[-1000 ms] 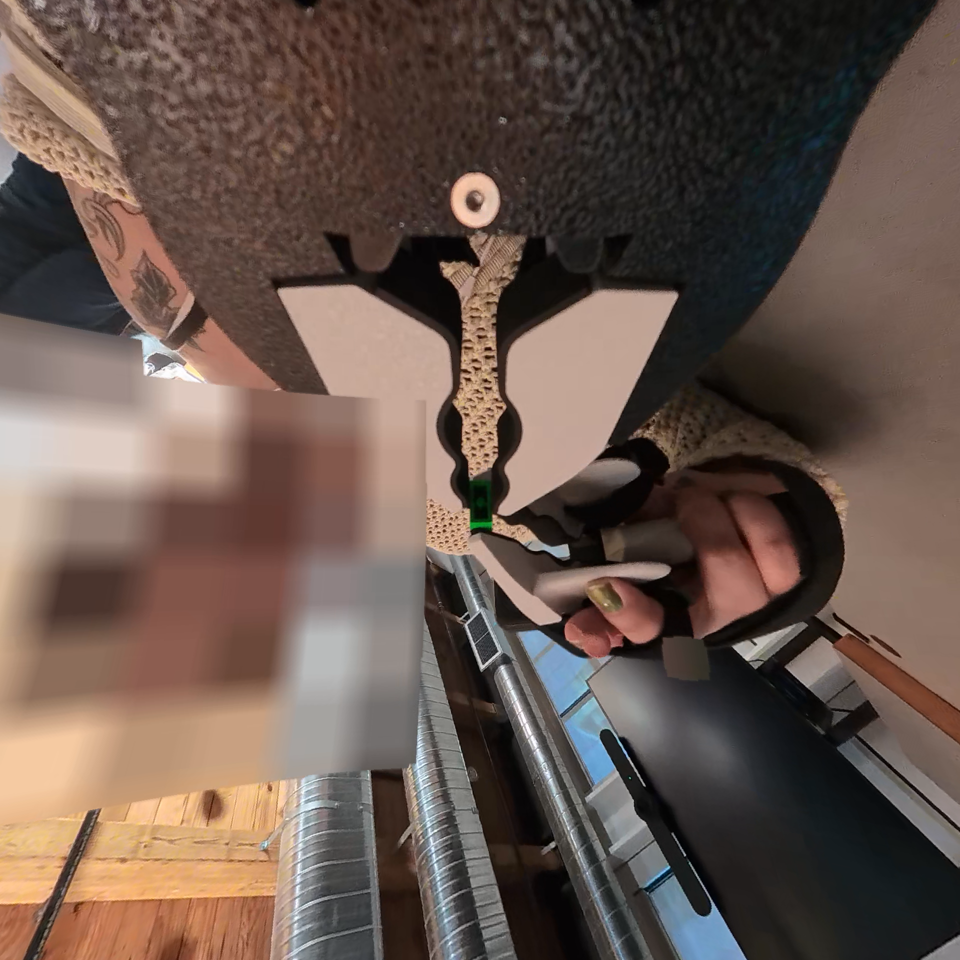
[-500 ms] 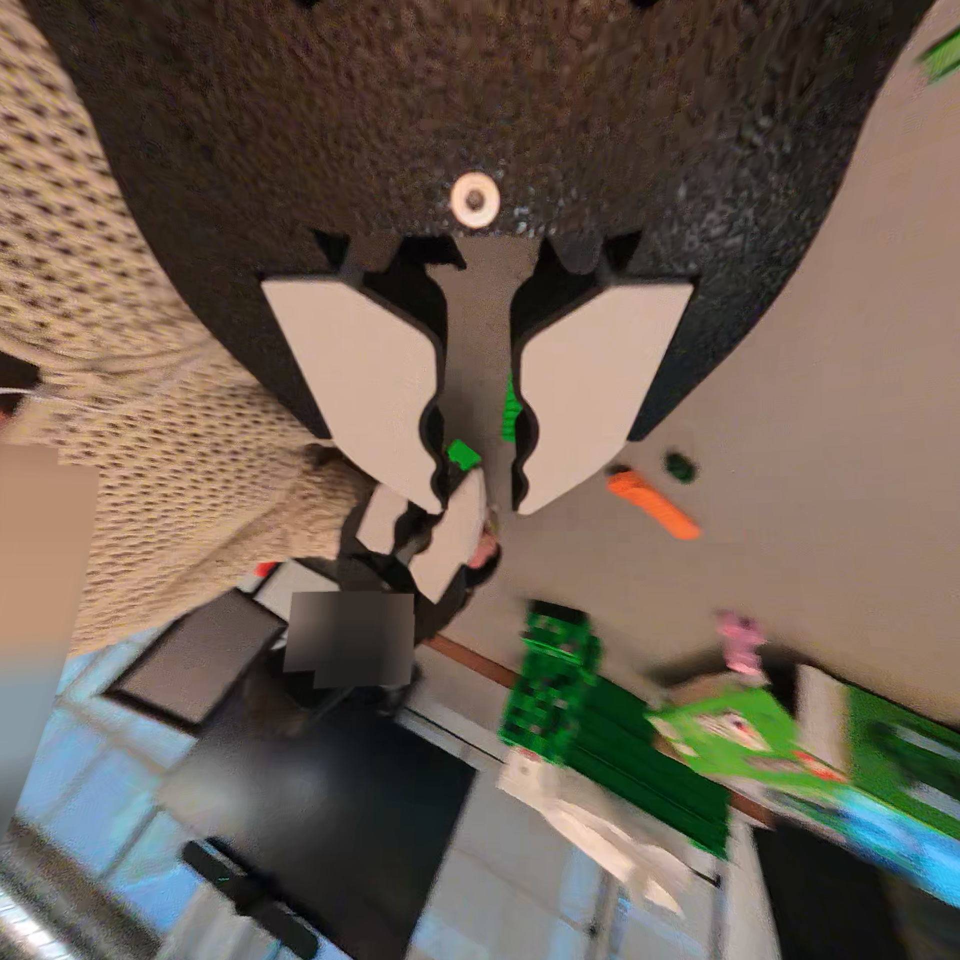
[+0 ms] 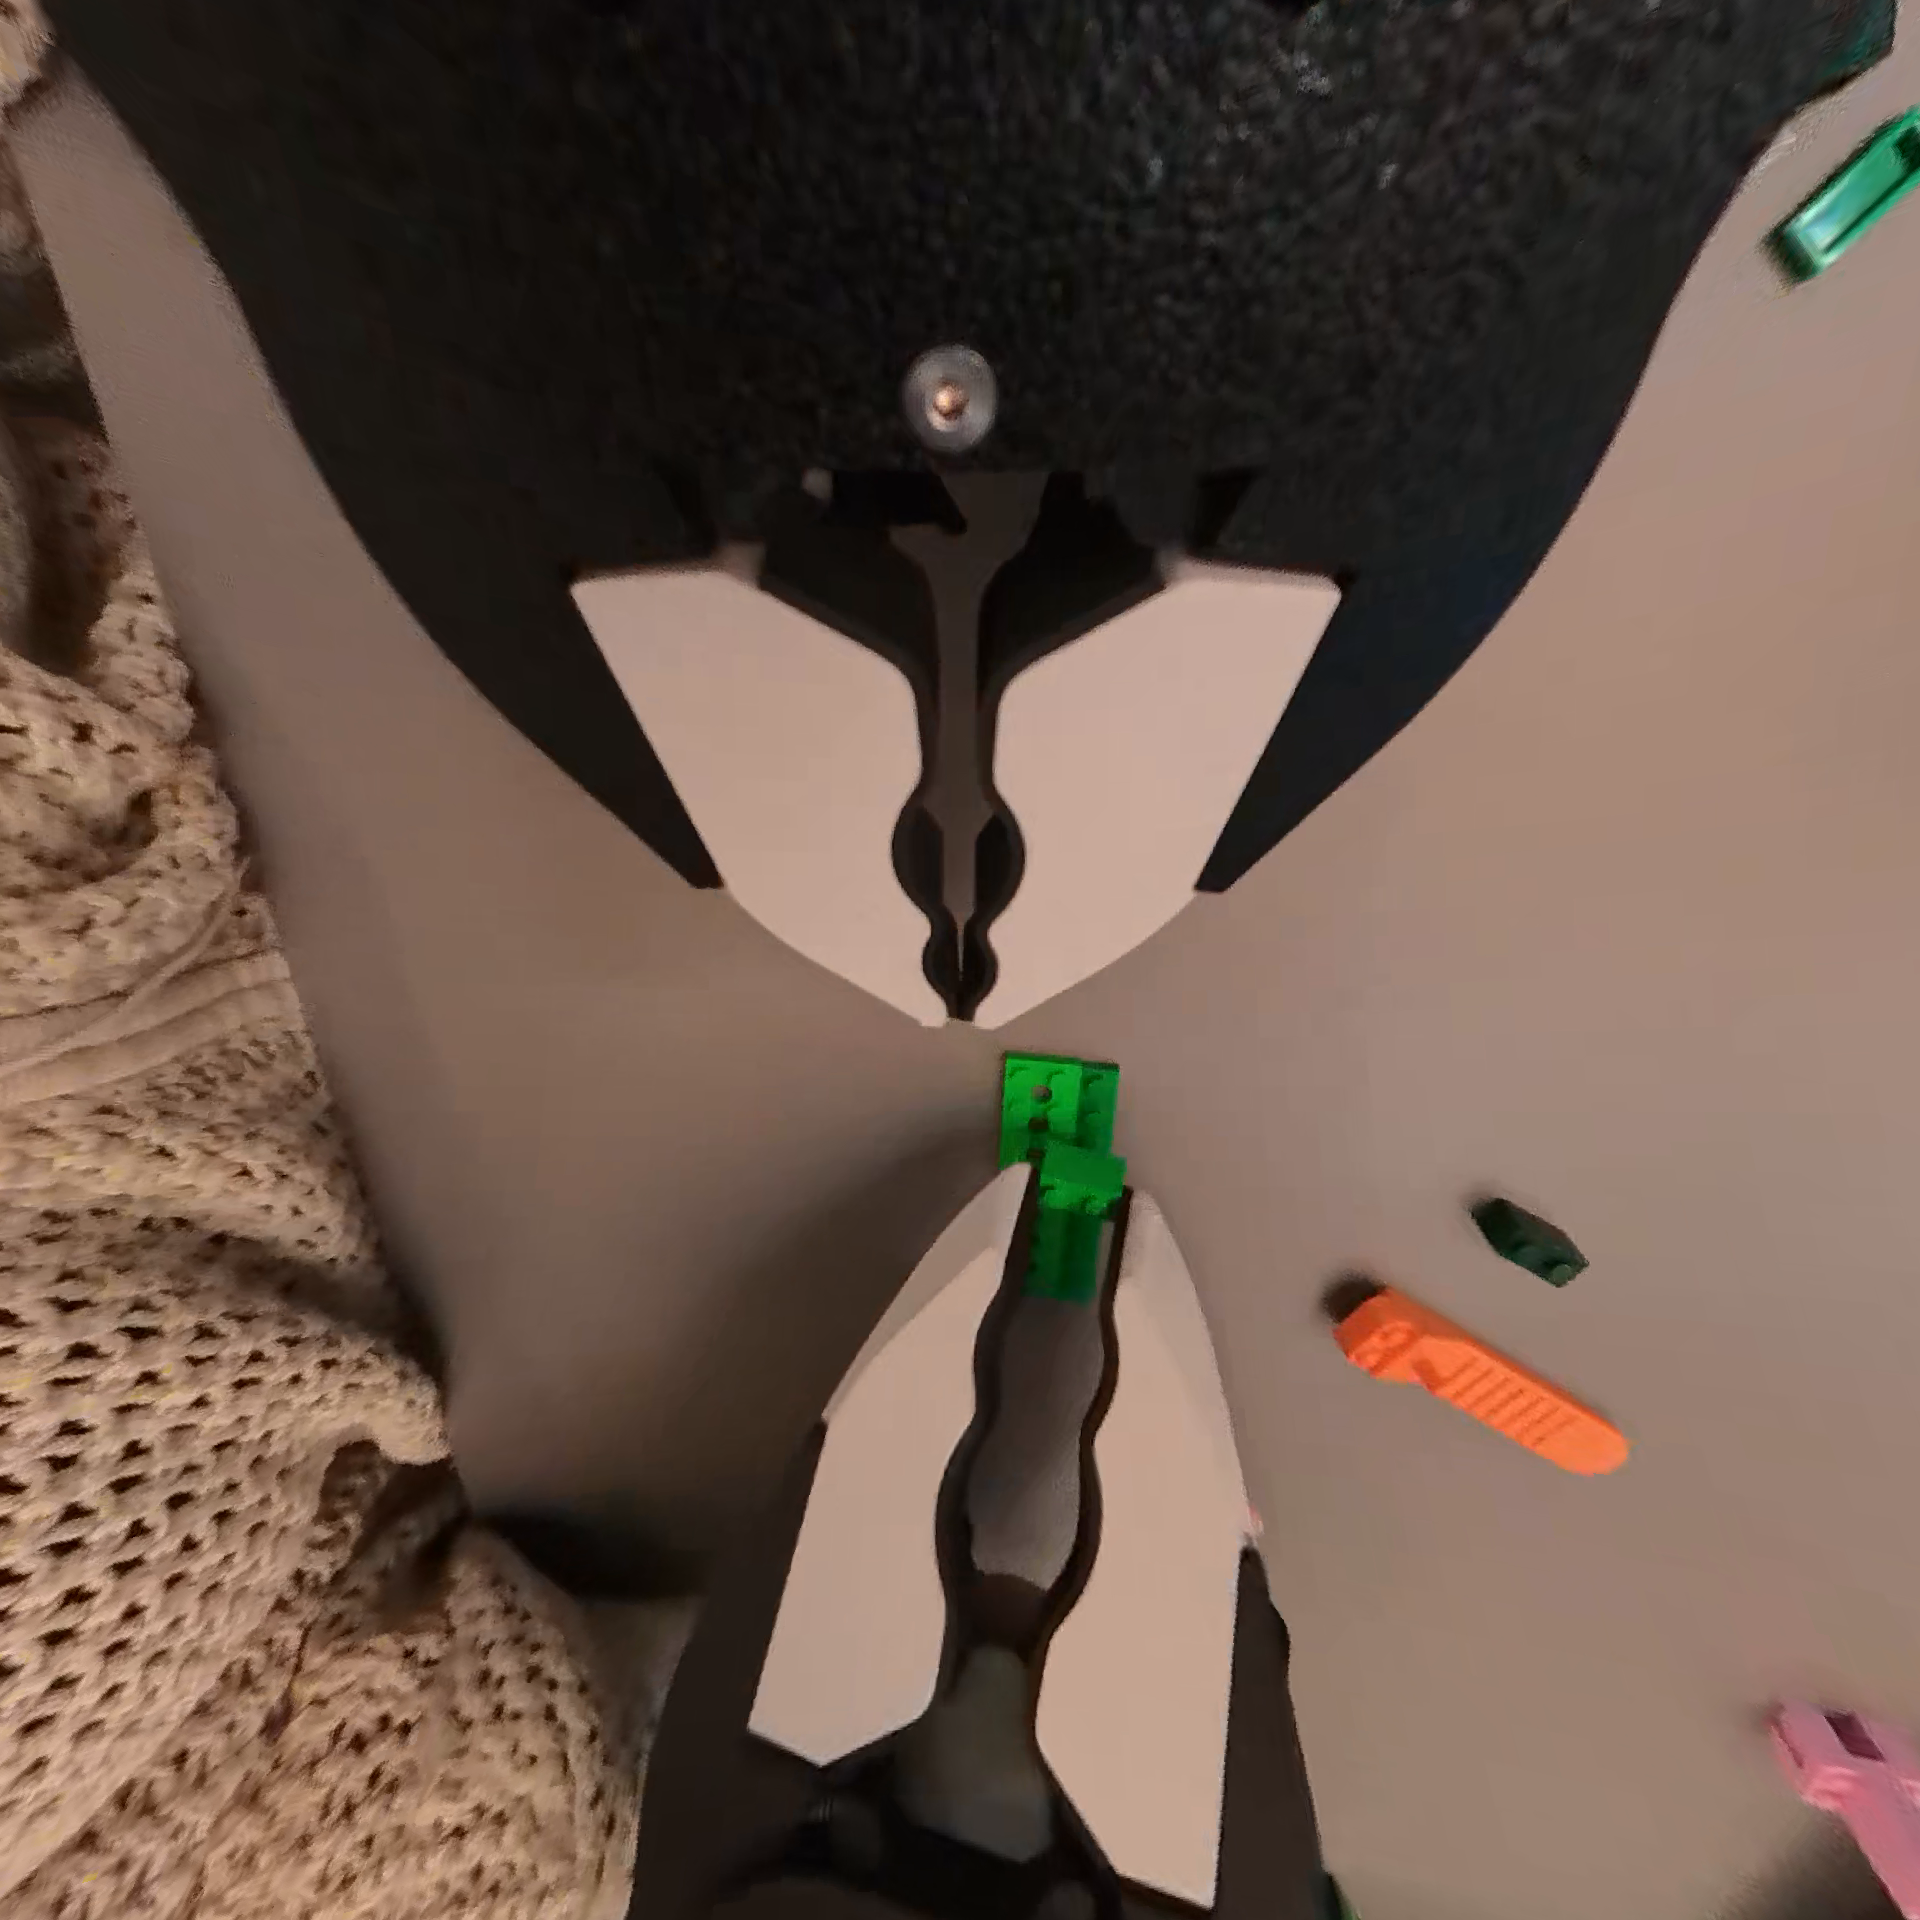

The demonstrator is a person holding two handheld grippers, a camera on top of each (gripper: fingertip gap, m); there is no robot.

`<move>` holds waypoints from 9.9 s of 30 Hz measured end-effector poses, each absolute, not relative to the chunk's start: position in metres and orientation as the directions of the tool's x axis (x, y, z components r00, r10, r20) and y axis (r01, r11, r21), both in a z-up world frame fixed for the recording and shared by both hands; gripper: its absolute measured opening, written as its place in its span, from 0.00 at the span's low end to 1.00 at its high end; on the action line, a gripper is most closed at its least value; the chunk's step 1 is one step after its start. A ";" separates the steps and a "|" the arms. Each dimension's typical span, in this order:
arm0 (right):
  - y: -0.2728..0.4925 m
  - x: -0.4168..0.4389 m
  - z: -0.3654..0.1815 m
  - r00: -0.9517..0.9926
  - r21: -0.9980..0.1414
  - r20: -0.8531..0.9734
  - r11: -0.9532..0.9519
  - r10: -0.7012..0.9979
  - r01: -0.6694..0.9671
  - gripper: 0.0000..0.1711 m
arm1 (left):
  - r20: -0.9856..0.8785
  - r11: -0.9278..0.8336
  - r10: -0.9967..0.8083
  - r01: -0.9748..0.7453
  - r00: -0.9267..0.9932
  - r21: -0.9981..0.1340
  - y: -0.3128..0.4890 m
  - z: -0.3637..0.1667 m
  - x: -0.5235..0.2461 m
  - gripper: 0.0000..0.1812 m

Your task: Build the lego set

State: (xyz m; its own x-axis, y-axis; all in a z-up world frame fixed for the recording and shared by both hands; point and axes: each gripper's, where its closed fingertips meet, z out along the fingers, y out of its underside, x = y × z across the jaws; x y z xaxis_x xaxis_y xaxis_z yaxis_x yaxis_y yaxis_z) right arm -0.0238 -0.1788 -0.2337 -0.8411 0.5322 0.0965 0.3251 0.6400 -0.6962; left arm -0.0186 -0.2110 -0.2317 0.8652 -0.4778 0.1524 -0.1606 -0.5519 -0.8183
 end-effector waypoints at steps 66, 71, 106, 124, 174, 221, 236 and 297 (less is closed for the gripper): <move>-0.190 -0.030 -0.246 -0.882 -0.654 0.021 0.674 0.470 0.343 0.09 | -0.006 -0.595 -0.409 -0.271 0.913 -0.757 -0.185 -0.254 -0.025 0.25; -0.190 -0.030 -0.246 -0.884 -0.659 0.016 0.670 0.466 0.341 0.09 | 0.002 -0.589 -0.437 -0.284 0.900 -0.756 -0.182 -0.254 -0.021 0.23; -0.188 -0.030 -0.246 -0.860 -0.635 -0.016 0.659 0.509 0.402 0.09 | -0.036 -0.510 -0.591 -0.408 0.806 -0.757 -0.207 -0.246 -0.006 0.05; -0.189 -0.030 -0.247 -0.829 -0.479 -0.028 0.720 0.559 0.502 0.09 | -0.010 -0.534 -0.577 -0.386 0.817 -0.752 -0.202 -0.255 -0.008 0.04; -0.190 -0.031 -0.246 -0.848 -0.458 -0.019 0.749 0.530 0.478 0.09 | 0.004 -0.571 -0.491 -0.319 0.871 -0.757 -0.195 -0.251 -0.018 0.16; -0.175 -0.018 -0.252 -0.828 -0.640 0.146 0.690 0.542 0.339 0.14 | -0.020 -0.473 -0.252 -0.141 0.968 -0.870 -0.203 -0.223 -0.056 0.13; -0.175 -0.020 -0.253 -0.819 -0.637 0.149 0.688 0.554 0.349 0.13 | -0.027 -0.502 -0.276 -0.168 0.961 -0.849 -0.201 -0.231 -0.050 0.12; -0.164 -0.020 -0.252 -0.808 -0.664 0.154 0.666 0.568 0.341 0.17 | -0.035 -0.502 -0.332 -0.208 0.943 -0.839 -0.198 -0.233 -0.037 0.10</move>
